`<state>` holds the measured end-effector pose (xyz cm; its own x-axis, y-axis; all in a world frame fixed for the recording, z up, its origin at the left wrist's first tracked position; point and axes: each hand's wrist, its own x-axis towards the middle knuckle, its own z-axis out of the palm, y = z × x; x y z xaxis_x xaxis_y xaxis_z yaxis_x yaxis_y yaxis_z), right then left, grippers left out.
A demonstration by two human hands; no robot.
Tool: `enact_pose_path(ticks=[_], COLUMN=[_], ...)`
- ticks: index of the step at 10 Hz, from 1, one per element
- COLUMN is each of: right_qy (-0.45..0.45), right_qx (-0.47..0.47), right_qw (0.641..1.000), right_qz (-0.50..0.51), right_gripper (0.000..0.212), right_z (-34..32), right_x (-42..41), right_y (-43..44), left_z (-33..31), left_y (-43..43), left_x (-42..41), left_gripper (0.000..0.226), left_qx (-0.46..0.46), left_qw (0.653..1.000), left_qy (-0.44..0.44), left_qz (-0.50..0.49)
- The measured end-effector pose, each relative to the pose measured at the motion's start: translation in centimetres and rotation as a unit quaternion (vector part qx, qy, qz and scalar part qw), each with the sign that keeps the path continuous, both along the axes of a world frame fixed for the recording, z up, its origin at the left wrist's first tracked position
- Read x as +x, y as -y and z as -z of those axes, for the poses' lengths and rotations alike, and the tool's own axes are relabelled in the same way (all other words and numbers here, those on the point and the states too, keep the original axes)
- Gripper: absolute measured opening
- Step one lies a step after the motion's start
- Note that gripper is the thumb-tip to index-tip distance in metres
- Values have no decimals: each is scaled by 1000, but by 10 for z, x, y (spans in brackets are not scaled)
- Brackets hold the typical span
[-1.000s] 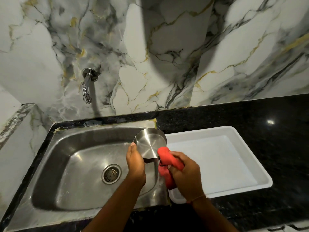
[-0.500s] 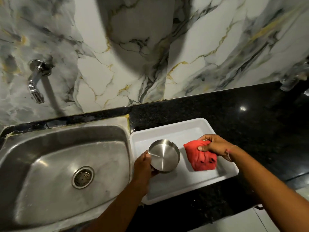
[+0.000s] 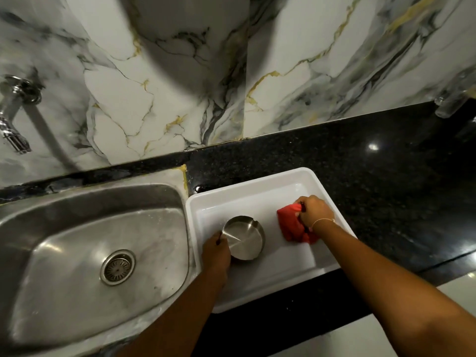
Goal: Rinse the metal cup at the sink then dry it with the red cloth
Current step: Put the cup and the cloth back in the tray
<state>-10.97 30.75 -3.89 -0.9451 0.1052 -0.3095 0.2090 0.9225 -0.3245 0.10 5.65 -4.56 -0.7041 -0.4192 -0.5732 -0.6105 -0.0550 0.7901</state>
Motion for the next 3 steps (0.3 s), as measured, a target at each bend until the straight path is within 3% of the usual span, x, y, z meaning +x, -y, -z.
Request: enact_pose_path(ticks=[2, 3], right_qy=[-45, -141], right_qx=[52, -65], right_qw=[997, 982], right_qz=[21, 105], right_gripper=[42, 42], right_z=[-1, -27], right_x=[16, 25], right_y=[4, 19], left_z=[-4, -14], left_y=[5, 6], left_x=[-4, -7], left_gripper=[29, 34], left_qx=[-43, -30], left_qw=[999, 998], left_qy=[21, 57], left_qz=[0, 17])
